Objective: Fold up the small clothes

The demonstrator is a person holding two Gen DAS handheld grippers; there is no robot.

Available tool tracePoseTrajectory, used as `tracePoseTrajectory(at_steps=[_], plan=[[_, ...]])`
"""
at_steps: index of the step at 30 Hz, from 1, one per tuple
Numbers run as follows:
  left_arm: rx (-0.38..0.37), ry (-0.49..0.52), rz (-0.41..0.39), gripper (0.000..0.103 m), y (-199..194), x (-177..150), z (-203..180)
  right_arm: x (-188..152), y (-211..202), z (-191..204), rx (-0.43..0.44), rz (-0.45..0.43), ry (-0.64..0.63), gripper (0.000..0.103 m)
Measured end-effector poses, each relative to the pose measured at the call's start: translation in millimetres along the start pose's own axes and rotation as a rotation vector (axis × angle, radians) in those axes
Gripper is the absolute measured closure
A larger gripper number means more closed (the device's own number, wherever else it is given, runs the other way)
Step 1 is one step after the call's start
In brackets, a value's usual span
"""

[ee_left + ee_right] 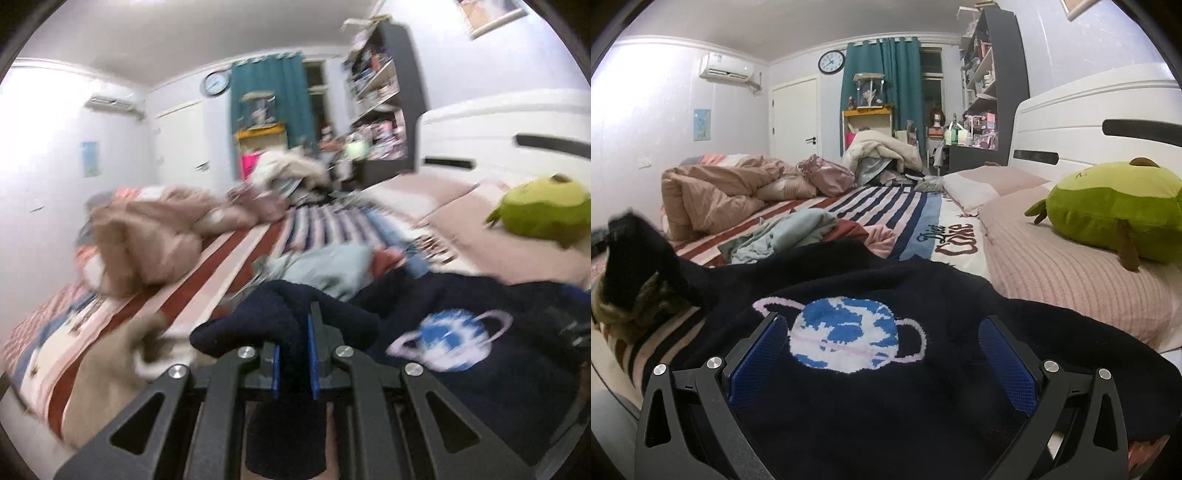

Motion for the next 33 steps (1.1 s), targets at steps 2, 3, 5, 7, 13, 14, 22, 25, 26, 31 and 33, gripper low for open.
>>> tracePoseTrajectory(at_steps=[2, 3, 5, 7, 13, 14, 22, 25, 26, 31, 33], plan=[[-0.141, -0.019, -0.002, 0.094, 3, 12, -16, 1, -2, -6, -0.01, -0.008, 0.003, 0.0], [-0.224, -0.036, 0.007, 0.094, 7, 14, -28, 1, -3, -8, -0.012, -0.01, 0.005, 0.0], [-0.398, -0.054, 0.063, 0.094, 23, 8, -63, 0, -3, -16, -0.022, -0.011, 0.015, 0.0], [-0.527, -0.077, 0.128, 0.093, 40, -9, -95, -2, -4, -26, -0.039, -0.01, 0.022, 0.0], [-0.68, -0.176, 0.365, 0.091, 95, -87, -145, -9, -7, -50, -0.062, 0.006, 0.049, 0.0], [-0.688, -0.183, 0.388, 0.088, 98, -93, -147, -10, -8, -52, -0.063, 0.007, 0.05, 0.0], [-0.692, -0.206, 0.331, 0.036, 64, -90, -118, -13, -10, -35, 0.027, 0.026, 0.018, 0.0], [-0.564, -0.192, 0.288, 0.036, 55, -80, -87, -14, -14, -8, 0.177, 0.065, 0.01, 0.0], [-0.52, -0.189, 0.277, 0.036, 53, -78, -76, -16, -17, 4, 0.255, 0.091, 0.014, 0.0], [-0.36, -0.195, 0.22, 0.035, 40, -76, -28, -30, -35, 65, 0.534, 0.175, 0.012, 0.04], [-0.337, -0.21, 0.203, 0.035, 36, -77, -17, -39, -36, 86, 0.565, 0.201, -0.015, 0.044]])
Point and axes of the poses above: each gripper's, at about its wrist camera, not at the fingertips, and y roughly the way its jaws point, z to its left, x to its top, the point moved 7 cm from there along y, roughly the way its jaws point, and after that the axes turned 15 degrees about -x, right-handed, at the moved point
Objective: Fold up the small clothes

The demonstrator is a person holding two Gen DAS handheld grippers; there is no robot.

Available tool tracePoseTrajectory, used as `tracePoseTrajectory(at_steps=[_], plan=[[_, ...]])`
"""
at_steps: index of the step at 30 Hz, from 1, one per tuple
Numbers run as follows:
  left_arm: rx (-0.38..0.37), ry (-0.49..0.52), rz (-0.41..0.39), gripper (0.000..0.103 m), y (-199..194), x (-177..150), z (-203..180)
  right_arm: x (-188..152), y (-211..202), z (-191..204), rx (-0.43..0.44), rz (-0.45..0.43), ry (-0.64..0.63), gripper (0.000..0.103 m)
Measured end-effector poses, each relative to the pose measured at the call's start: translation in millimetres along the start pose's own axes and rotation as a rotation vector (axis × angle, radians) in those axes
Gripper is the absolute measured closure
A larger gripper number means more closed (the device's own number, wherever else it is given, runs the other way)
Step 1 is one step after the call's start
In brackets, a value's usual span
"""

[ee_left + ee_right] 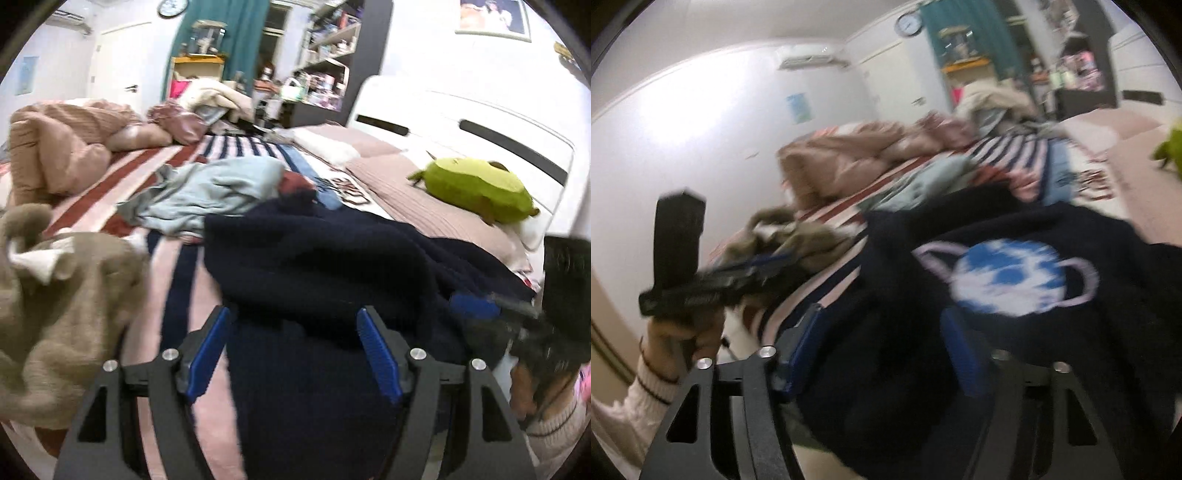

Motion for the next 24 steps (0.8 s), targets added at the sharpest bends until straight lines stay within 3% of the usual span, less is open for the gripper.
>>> tracePoseTrajectory(at_steps=[3, 5, 7, 8, 9, 11, 15, 18, 21, 22, 24], plan=[[-0.022, -0.024, -0.023, 0.034, -5, -4, 7, -14, 30, 9, -0.11, 0.091, -0.045, 0.043], [-0.024, -0.022, -0.027, 0.032, -6, -7, 8, -28, 50, 12, -0.129, 0.166, -0.056, 0.043], [-0.03, -0.021, -0.022, 0.032, -3, -9, 7, -37, 59, 10, -0.132, 0.21, -0.043, 0.056], [-0.032, -0.02, -0.02, 0.032, -2, -10, 7, -40, 62, 3, -0.176, 0.223, -0.036, 0.081], [-0.034, -0.02, -0.016, 0.032, 0, -11, 7, -41, 62, -8, -0.231, 0.224, -0.024, 0.089], [-0.041, -0.018, -0.012, 0.032, 2, -12, 7, -38, 55, -26, -0.248, 0.209, 0.033, 0.098], [-0.051, -0.018, -0.014, 0.032, 6, -12, 2, -30, 38, -67, -0.376, 0.199, 0.008, 0.1], [-0.048, -0.017, -0.02, 0.032, 7, -11, 2, -26, 20, -94, -0.395, 0.193, 0.06, 0.099], [-0.042, -0.025, -0.022, 0.031, 7, -11, 2, -25, 11, -94, -0.387, 0.192, 0.048, 0.097], [-0.042, -0.028, -0.023, 0.031, 8, -11, 2, -25, 14, -91, -0.382, 0.196, 0.05, 0.091], [-0.046, -0.032, -0.02, 0.031, 8, -12, 0, -31, 16, -90, -0.346, 0.22, 0.083, 0.042]])
Point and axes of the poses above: each gripper's, at about its wrist camera, not at the fingertips, and y roughly the way its jaws point, z to its left, x to its top, the point moved 7 cm from there along y, roughly the way its jaws point, and after that the axes turned 15 degrees about -x, right-handed, at the moved point
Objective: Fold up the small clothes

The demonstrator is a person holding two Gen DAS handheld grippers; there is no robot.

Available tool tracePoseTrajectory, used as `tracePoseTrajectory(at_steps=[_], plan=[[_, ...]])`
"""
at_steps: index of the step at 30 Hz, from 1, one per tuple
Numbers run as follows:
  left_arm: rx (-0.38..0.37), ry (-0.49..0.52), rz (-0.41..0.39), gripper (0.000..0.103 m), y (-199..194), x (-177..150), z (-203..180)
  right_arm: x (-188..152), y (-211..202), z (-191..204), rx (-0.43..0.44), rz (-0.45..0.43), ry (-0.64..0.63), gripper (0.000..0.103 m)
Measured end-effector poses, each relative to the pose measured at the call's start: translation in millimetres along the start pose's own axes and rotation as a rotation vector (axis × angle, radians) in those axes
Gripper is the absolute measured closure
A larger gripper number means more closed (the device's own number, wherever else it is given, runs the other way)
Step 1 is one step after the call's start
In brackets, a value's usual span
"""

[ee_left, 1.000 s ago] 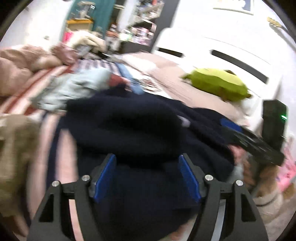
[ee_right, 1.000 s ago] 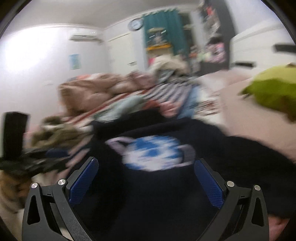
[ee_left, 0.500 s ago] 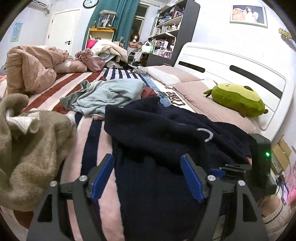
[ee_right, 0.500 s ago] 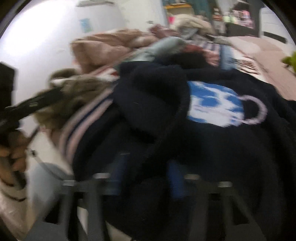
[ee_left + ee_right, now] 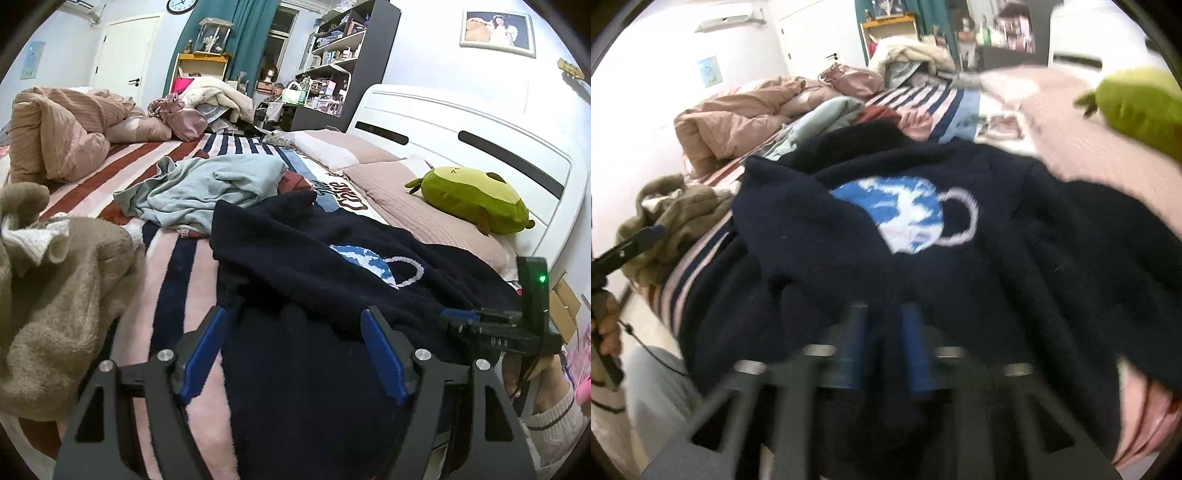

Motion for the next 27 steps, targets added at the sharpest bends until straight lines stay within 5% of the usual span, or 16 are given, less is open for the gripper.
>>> tracePoseTrajectory(at_steps=[4, 8, 17, 27], plan=[[0.006, 0.013, 0.014, 0.029, 2, -1, -4, -18, 16, 5, 0.057, 0.071, 0.002, 0.043], [0.007, 0.015, 0.024, 0.029, 5, -1, -7, -23, 13, 6, 0.051, 0.053, -0.004, 0.097], [0.027, 0.008, 0.02, 0.029, 10, 0, -5, 3, -29, -39, -0.108, -0.111, 0.016, 0.098], [0.155, 0.046, 0.121, 0.029, 57, 1, 30, 5, -41, -94, -0.196, -0.121, 0.096, 0.098]])
Point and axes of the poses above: each gripper's, at about its wrist camera, not at the fingertips, and y roughly the way its jaws point, z to its left, x to its top, the point moved 7 cm from there along y, roughly the way its jaws point, and after that the axes turned 15 degrees about -x, right-handed, at the moved point
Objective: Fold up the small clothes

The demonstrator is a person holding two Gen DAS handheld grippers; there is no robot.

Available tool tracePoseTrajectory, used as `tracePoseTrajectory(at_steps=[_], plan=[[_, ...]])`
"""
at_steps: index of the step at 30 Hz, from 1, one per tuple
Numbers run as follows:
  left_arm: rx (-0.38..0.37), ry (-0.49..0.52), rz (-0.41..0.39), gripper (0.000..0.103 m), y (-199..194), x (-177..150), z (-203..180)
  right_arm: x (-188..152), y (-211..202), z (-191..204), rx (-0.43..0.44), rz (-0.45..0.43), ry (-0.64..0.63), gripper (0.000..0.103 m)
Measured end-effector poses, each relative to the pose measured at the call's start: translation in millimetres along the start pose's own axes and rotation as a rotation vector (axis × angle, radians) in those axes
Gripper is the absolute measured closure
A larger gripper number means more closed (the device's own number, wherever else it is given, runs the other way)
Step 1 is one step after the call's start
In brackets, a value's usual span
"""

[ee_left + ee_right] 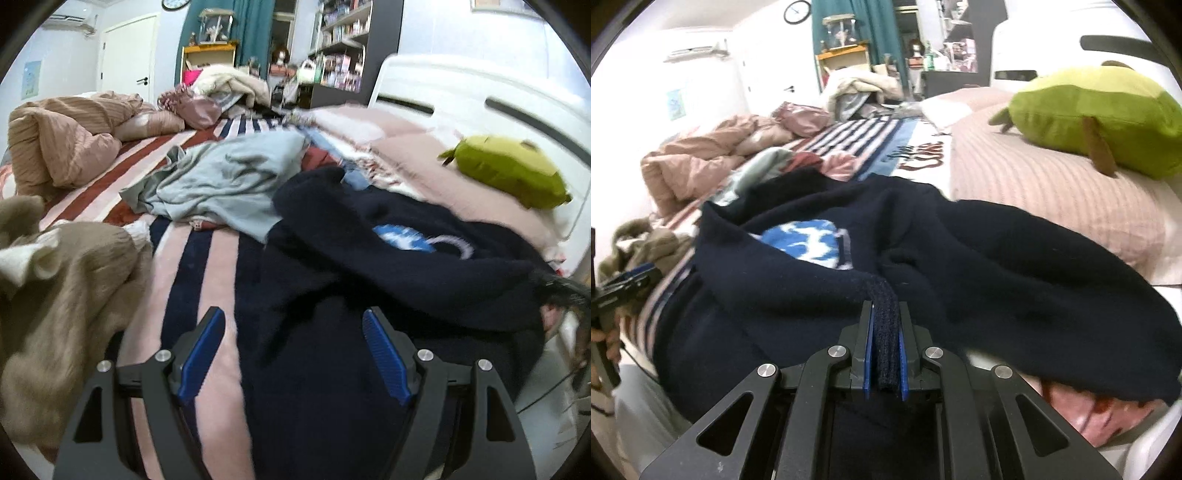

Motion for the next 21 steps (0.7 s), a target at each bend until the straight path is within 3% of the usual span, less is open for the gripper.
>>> tracePoseTrajectory(at_steps=[4, 8, 11, 12, 13, 16, 19, 20, 21], plan=[[0.052, 0.018, 0.112, 0.029, 42, -2, 17, -4, 6, -14, -0.01, 0.023, 0.034, 0.098], [0.05, -0.022, 0.128, 0.038, 68, 3, 27, -7, 7, -21, -0.003, 0.032, 0.054, 0.098], [0.069, 0.004, 0.119, 0.071, 72, 10, 27, -9, 5, -21, -0.007, 0.037, 0.044, 0.098], [0.11, 0.014, 0.105, 0.08, 67, 12, 30, -9, 4, -21, 0.001, 0.036, 0.045, 0.098], [0.159, 0.007, 0.092, 0.081, 63, 15, 36, -8, 4, -21, 0.018, 0.04, 0.05, 0.098], [0.192, -0.066, 0.081, 0.081, 53, 13, 53, -12, 12, -9, 0.101, 0.108, 0.023, 0.096], [0.167, -0.071, 0.097, 0.077, 50, 4, 53, -11, 17, 0, -0.06, 0.076, -0.099, 0.073], [0.164, -0.073, 0.091, 0.074, 46, 2, 52, -9, 13, 1, -0.084, 0.05, -0.119, 0.063], [0.155, -0.077, 0.079, 0.07, 42, 1, 50, -5, 5, 4, -0.082, 0.011, -0.135, 0.062]])
Point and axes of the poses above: each gripper's, at about its wrist camera, not at the fingertips, and y roughly the way its jaws point, z to its left, x to its top, the point moved 7 cm from there along y, roughly the way its jaws point, and after that the axes turned 15 degrees about -x, right-handed, at the moved point
